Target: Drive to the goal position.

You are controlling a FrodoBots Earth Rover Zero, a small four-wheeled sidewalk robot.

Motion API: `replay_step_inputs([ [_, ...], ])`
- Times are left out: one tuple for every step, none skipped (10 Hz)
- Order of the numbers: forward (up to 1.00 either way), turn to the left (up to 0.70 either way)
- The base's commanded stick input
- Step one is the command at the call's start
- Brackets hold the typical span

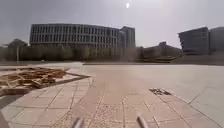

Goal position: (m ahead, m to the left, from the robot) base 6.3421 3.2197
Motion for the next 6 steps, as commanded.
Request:
replay_step_inputs([
  [0.70,0.00],
  [0.70,0.00],
  [0.70,0.00],
  [0.70,0.00],
  [0.70,0.00],
  [0.70,0.00],
])
